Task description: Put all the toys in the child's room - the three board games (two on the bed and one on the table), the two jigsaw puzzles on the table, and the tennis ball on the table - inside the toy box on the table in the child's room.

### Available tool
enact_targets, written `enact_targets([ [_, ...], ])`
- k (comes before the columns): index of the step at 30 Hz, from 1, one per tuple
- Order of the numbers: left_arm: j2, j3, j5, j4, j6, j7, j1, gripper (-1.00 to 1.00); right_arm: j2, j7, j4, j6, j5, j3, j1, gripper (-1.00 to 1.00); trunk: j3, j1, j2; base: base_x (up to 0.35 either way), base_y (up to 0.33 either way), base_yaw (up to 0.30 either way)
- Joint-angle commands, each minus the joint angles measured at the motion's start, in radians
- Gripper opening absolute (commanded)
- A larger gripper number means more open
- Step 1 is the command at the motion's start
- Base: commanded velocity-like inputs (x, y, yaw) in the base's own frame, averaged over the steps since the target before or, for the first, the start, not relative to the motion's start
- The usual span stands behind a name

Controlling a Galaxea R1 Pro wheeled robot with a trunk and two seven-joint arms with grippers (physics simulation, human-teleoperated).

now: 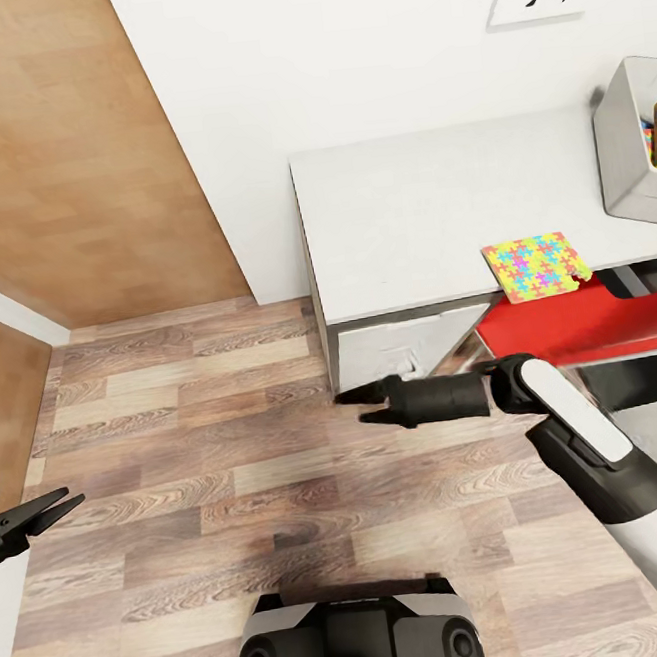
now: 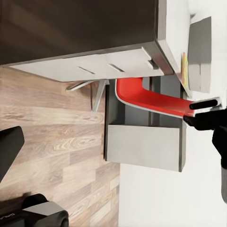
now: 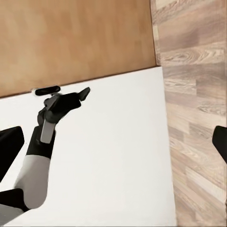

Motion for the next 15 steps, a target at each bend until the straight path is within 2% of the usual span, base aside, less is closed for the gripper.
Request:
enact_targets([
  [1, 0.001, 0.000, -0.001, 0.000, 0.010, -0.003, 0.000, 1.00, -0.001, -0.010, -0.001, 0.000, -0.009, 0.015, 0.013, 1.00, -0.001, 0.000, -0.001, 0.000, 0.000, 0.000],
  [5, 0.005, 0.000, -0.002, 0.000, 0.010, -0.001, 0.000, 1.00, -0.001, -0.012, 0.003, 0.000, 0.006, 0.057, 0.070, 1.00, -0.001, 0.000, -0.001, 0.000, 0.000, 0.000],
  [8, 0.008, 0.000, -0.002, 0.000, 0.009, 0.000, 0.000, 1.00, -0.002, -0.013, 0.009, 0.000, 0.044, 0.073, 0.112, 1.00, -0.001, 0.000, -0.001, 0.000, 0.000, 0.000],
  [9, 0.010, 0.000, -0.002, 0.000, 0.009, 0.000, 0.000, 1.00, -0.002, -0.014, 0.012, 0.000, 0.089, 0.079, 0.143, 1.00, -0.001, 0.000, -0.001, 0.000, 0.000, 0.000],
  [12, 0.011, 0.000, -0.002, 0.000, 0.009, 0.000, 0.000, 1.00, -0.002, -0.016, 0.022, -0.011, 0.190, 0.084, 0.194, 1.00, -0.001, 0.000, -0.001, 0.000, 0.000, 0.000],
  [15, 0.012, -0.001, -0.003, 0.001, 0.006, 0.000, 0.000, 1.00, -0.003, -0.018, 0.044, -0.048, 0.323, 0.085, 0.243, 1.00, -0.001, 0.000, -0.001, 0.000, 0.000, 0.000],
])
